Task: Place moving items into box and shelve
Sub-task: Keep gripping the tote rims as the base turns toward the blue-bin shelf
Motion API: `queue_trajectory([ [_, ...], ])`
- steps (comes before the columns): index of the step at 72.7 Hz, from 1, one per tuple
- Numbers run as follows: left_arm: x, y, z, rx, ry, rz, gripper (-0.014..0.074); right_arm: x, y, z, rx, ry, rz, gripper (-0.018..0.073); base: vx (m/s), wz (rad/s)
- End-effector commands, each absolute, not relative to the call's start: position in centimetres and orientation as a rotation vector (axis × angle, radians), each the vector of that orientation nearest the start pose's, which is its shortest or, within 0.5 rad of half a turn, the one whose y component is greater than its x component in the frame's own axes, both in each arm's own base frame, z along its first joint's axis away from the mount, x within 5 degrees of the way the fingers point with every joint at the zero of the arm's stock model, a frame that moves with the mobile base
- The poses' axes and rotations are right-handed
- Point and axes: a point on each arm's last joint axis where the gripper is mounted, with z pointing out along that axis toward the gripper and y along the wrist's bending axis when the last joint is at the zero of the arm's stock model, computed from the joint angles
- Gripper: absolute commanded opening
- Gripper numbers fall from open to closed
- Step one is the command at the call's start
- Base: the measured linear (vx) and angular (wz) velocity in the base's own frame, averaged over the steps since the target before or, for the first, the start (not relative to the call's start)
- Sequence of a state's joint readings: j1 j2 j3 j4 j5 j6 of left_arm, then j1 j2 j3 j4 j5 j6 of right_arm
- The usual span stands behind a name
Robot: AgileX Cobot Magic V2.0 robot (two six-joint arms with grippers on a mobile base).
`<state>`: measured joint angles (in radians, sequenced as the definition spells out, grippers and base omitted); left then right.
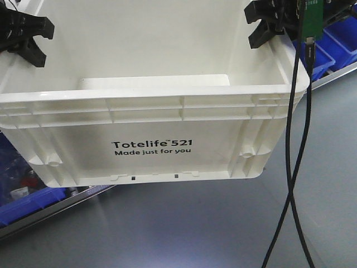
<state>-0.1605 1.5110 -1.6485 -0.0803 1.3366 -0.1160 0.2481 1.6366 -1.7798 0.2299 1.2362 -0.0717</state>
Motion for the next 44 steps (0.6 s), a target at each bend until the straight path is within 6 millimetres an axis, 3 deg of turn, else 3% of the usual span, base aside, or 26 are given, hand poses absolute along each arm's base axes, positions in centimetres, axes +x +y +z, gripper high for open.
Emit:
queue_trajectory([
  [1, 28.25, -7.08, 43.50, 0.099, 2.524, -0.415, -0.0003, 31.05, 11.71, 44.72, -0.414, 2.332, 0.582, -0.0004, -0.07, 0.44],
  [44, 28.25, -7.08, 43.50, 0.099, 2.524, -0.415, -0.0003, 31.05, 11.71, 44.72, -0.414, 2.332, 0.582, -0.0004, -0.05, 0.27],
])
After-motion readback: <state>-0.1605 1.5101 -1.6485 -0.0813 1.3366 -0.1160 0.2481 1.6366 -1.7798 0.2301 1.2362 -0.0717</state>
